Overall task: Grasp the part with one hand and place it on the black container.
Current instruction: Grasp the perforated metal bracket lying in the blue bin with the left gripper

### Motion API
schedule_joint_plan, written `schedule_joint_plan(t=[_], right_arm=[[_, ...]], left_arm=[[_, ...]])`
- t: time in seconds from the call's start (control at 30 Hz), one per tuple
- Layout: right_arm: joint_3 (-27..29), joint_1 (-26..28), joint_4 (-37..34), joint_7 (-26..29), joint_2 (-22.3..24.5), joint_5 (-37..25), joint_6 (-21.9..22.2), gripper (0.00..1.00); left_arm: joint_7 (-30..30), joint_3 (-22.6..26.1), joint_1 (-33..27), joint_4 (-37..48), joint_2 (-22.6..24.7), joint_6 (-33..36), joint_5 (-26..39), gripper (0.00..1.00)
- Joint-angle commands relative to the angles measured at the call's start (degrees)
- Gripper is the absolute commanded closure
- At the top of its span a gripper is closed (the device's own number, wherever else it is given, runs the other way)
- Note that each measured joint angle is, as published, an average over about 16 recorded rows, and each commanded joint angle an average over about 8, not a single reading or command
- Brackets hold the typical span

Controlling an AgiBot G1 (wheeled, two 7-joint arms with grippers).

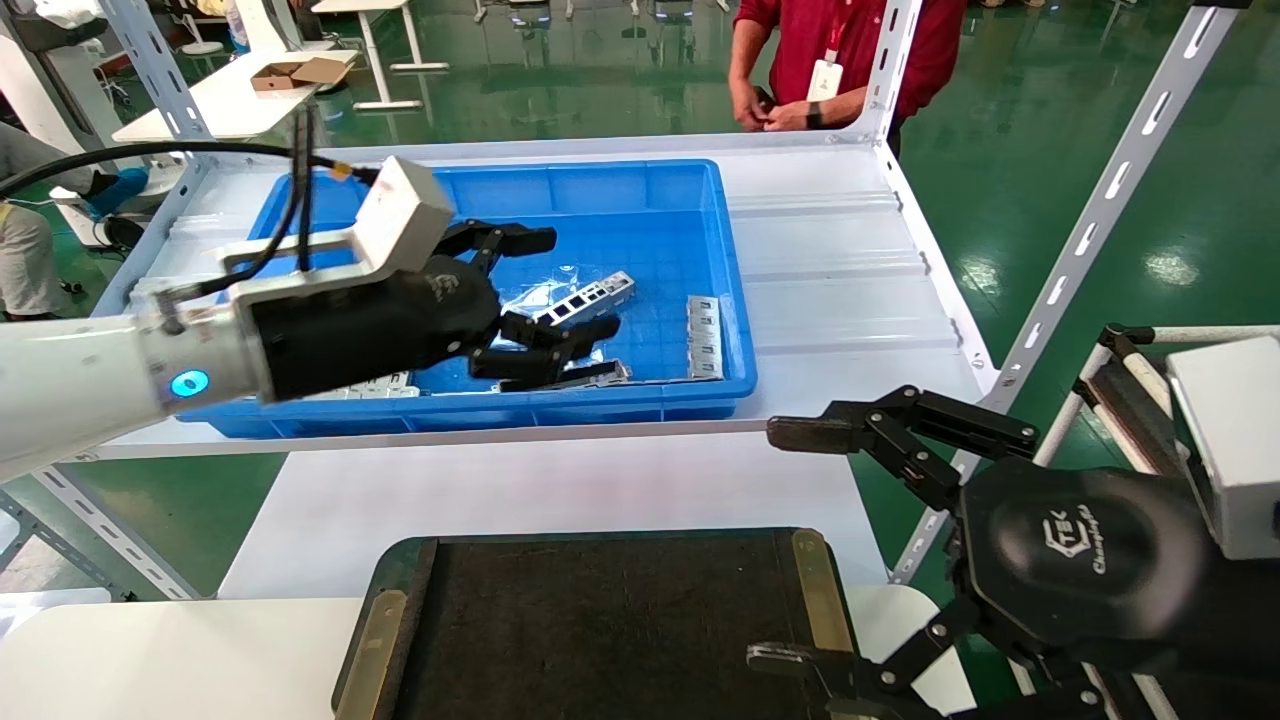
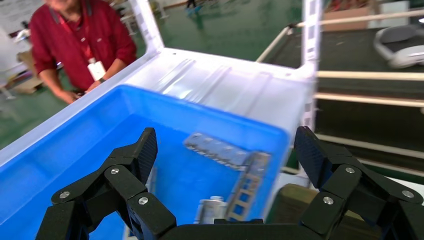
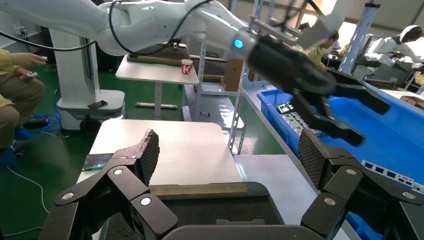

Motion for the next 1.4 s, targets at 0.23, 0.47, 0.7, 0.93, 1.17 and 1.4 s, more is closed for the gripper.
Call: schedule_joint_plan(t=[0.23, 0.47, 0.7, 0.93, 1.17, 1.4], right_arm=[[-0.01, 0.00, 0.00, -0.01, 0.00, 0.01, 0.00, 0.00], [-0.02, 0.01, 0.00, -0.01, 0.01, 0.02, 0.01, 0.00], [-0.03, 0.01, 0.00, -0.02, 0.01, 0.02, 0.01, 0.00], [-0.04, 0.01, 0.00, -0.02, 0.02, 0.03, 0.02, 0.00], [-0.05, 0.01, 0.00, -0.03, 0.02, 0.04, 0.02, 0.58], [-0.06, 0.02, 0.00, -0.03, 0.02, 0.04, 0.03, 1.00]], left_arm=[[3.56, 2.04, -5.48, 13.20, 7.92, -7.44, 5.39, 0.00], [8.13, 2.16, -9.26, 25.37, 14.61, -14.57, 7.11, 0.00], [12.66, 1.96, -11.69, 35.41, 20.16, -22.09, 7.48, 0.00], [13.75, 3.31, -11.84, 39.08, 21.85, -25.85, 6.40, 0.00], [11.16, 6.62, -11.14, 38.90, 22.05, -27.33, 5.40, 0.56], [8.08, 10.15, -10.68, 37.99, 22.00, -28.52, 4.34, 1.00]])
